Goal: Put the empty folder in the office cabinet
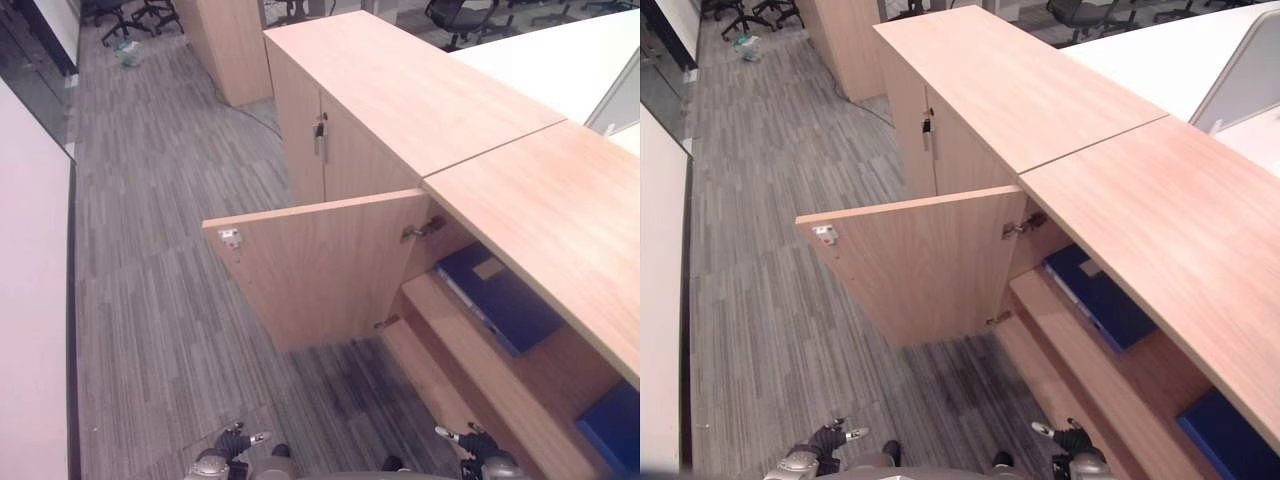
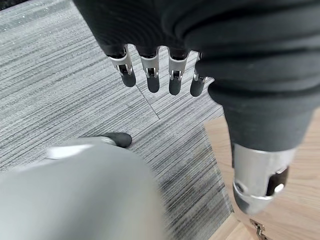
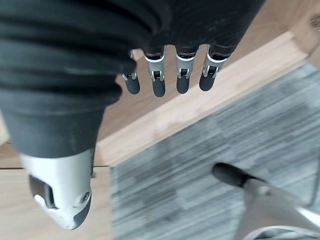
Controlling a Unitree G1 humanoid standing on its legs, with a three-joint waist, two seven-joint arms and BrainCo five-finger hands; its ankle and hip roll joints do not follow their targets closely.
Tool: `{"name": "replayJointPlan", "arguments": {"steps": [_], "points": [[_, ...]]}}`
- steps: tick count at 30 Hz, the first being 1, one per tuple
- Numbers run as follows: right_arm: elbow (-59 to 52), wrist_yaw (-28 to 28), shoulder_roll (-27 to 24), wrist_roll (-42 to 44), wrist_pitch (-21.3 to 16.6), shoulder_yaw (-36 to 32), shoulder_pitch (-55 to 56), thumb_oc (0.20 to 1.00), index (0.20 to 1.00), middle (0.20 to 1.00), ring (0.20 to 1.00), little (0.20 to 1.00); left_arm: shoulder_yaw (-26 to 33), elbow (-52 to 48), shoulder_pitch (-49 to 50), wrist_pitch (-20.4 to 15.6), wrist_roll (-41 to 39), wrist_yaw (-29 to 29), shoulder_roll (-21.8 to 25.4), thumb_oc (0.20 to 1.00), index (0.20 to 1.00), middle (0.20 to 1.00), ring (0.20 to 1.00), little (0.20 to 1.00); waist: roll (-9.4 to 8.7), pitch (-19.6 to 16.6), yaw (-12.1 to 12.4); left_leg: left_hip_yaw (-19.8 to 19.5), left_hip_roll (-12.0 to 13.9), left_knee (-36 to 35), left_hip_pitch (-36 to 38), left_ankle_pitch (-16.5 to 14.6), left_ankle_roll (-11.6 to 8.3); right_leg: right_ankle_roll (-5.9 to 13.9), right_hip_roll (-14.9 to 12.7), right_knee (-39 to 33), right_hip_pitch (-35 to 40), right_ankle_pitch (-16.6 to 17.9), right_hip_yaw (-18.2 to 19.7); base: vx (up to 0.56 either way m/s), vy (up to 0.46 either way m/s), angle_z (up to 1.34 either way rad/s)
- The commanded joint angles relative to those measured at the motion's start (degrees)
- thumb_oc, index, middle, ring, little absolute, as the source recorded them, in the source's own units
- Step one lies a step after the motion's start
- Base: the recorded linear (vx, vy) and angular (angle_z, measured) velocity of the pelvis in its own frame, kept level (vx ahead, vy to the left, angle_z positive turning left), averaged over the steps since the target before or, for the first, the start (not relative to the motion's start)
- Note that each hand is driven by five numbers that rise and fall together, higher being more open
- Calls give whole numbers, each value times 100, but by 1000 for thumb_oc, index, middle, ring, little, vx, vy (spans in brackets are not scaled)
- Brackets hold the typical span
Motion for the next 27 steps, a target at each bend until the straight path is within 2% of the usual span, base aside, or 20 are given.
{"name": "replayJointPlan", "arguments": {"steps": [1,6,8,10,11,12,13,14,16,17,18,20,27], "points": [[-17,46,127,-159,-21,11,-58,1000,1000,1000,1000,1000,-63,117,-62,-96,240,-64,12,1000,1000,1000,1000,1000,-222,-171,152,-201,-167,593,-374,-421,56,375,-250,526,-328,-263,342,27,103,-7],[-10,79,251,-203,32,-15,-3,1000,1000,1000,1000,1000,39,60,-68,-105,245,-52,159,1000,1000,1000,1000,1000,-278,-220,190,-132,-338,240,-109,-473,272,550,-473,1002,-516,-284,451,27,160,-6],[-17,69,287,-250,68,3,-64,1000,1000,1000,1000,1000,69,12,-95,-119,196,-27,187,1000,1000,1000,1000,1000,-270,-124,187,-77,-374,229,-63,-486,347,665,-581,1342,-763,-131,527,-33,108,-11],[5,66,294,-251,70,14,-86,1000,1000,1000,1000,1000,68,-35,-123,-137,151,-27,218,1000,1000,1000,1000,1000,-256,-70,189,-90,-389,261,-101,-476,382,740,-587,1480,-864,-61,569,-71,89,-13],[34,69,298,-203,55,14,-125,1000,1000,1000,1000,1000,30,-104,-159,-172,114,-9,292,1000,1000,1000,1000,1000,-230,-1,170,-195,-462,346,-238,-438,458,716,-340,1692,-995,-183,948,-102,129,-9],[54,67,306,-198,49,28,-137,1000,1000,1000,1000,1000,8,-153,-202,-190,98,-1,322,1000,1000,1000,1000,1000,-226,8,171,-270,-525,373,-275,-442,482,705,-218,1681,-1034,-276,1130,-70,96,2],[56,67,307,-197,48,27,-138,1000,1000,1000,1000,1000,8,-154,-202,-189,97,-1,323,1000,1000,1000,1000,1000,-227,11,173,-268,-524,378,-272,-451,481,704,-217,1690,-1034,-286,1133,23,52,18],[116,157,196,-202,9,-16,-44,1000,1000,1000,1000,1000,134,-102,-51,-183,157,-400,961,1000,1000,1000,1000,1000,-223,-43,209,-359,-638,399,-308,-431,497,604,-154,1363,-814,-385,1117,32,26,35],[140,165,103,-188,0,-71,-4,1000,1000,1000,1000,1000,240,-195,-46,-173,-72,-442,1069,1000,1000,1000,1000,1000,-180,-82,225,-406,-657,386,-313,-419,493,556,-138,1275,-752,-412,1084,53,34,33],[167,185,105,-225,-12,-68,54,1000,1000,1000,1000,1000,220,-322,-61,-380,109,-297,926,1000,1000,1000,1000,1000,-176,-133,264,-467,-655,351,-257,-425,473,531,-140,1060,-596,-410,1025,86,24,20],[123,209,61,-252,-35,-56,85,1000,1000,1000,1000,1000,363,-520,-51,-362,-248,-335,1061,1000,1000,1000,1000,1000,-165,-171,295,-483,-654,327,-226,-421,458,525,-160,964,-514,-398,995,73,2,28],[124,235,1,-278,-42,-60,117,1000,1000,1000,1000,1000,373,-819,-67,-436,-263,-237,1162,1000,1000,1000,1000,1000,-159,-192,323,-527,-660,316,-173,-423,447,511,-191,861,-395,-390,925,41,10,32],[9,290,20,-229,-97,-154,218,1000,1000,1000,1000,1000,518,-1964,-198,-599,-612,-186,1429,1000,1000,1000,1000,1000,-167,-298,297,-590,-666,199,19,-456,408,554,-235,640,-169,-334,855,30,2,10]]}}
